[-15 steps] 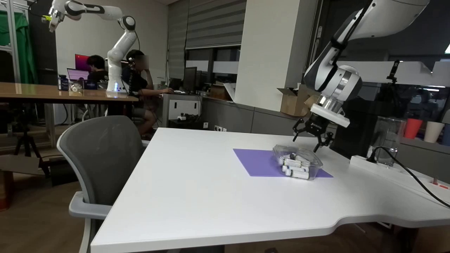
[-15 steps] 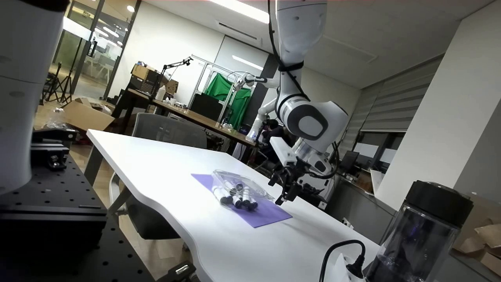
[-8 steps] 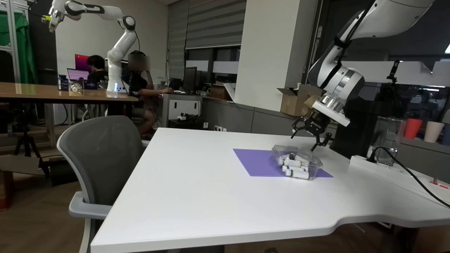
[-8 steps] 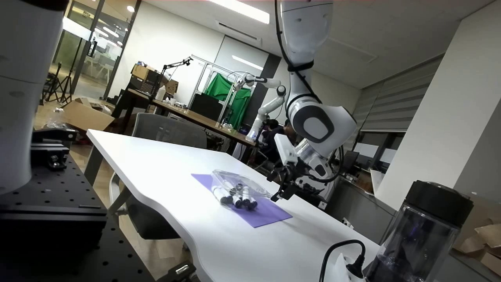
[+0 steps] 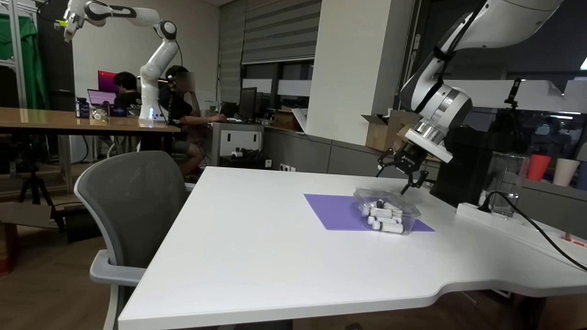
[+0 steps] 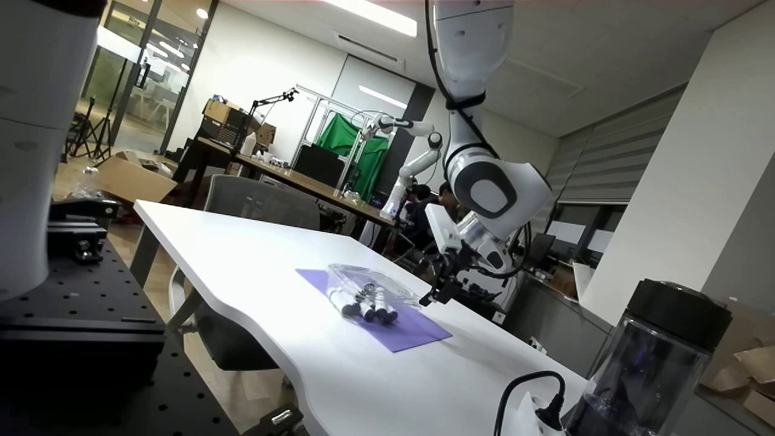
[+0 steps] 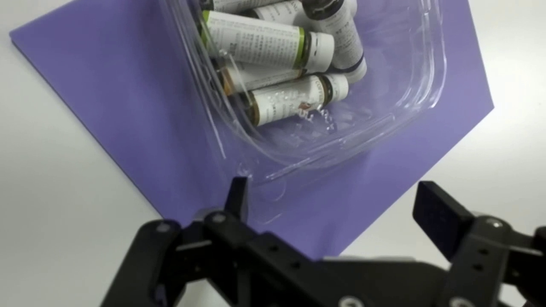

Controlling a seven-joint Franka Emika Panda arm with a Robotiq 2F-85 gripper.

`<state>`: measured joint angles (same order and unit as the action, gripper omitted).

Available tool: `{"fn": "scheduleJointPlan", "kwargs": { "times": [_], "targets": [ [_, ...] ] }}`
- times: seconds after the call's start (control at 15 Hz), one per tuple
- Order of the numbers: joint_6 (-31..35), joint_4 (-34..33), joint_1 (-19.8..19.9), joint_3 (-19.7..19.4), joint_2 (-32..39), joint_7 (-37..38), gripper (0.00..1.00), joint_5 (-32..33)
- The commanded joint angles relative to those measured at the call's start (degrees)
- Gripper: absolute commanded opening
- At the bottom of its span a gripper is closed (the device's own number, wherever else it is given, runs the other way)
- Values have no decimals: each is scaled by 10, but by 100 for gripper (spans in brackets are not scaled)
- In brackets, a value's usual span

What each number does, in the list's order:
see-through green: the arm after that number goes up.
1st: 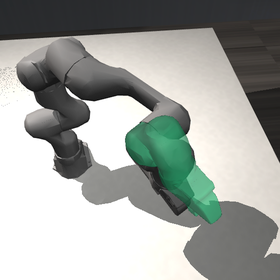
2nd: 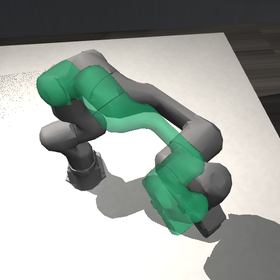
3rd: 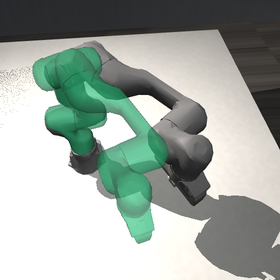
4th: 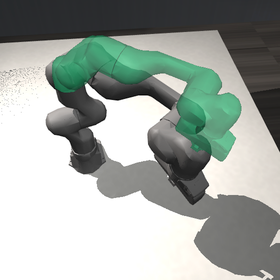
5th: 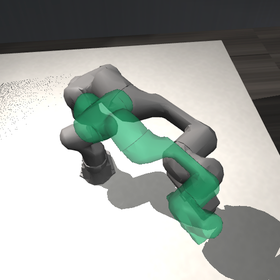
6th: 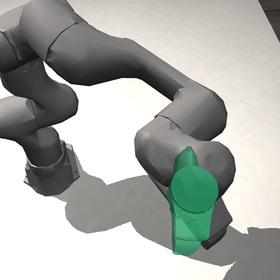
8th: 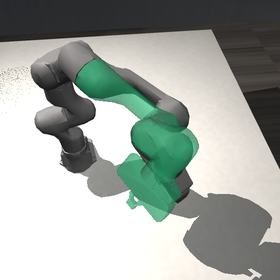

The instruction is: Open the plastic container on the table

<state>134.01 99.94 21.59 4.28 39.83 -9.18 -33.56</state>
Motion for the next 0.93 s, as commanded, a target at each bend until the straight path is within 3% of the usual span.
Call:
{"fn": "scheduleJointPlan", "kwargs": {
  "times": [0.0,0.87],
  "targets": [
    [-15,-18,-14,-3,-1,-9,100,-2],
    [-149,-107,-37,25,-28,-28,100,-41]
  ]
}}
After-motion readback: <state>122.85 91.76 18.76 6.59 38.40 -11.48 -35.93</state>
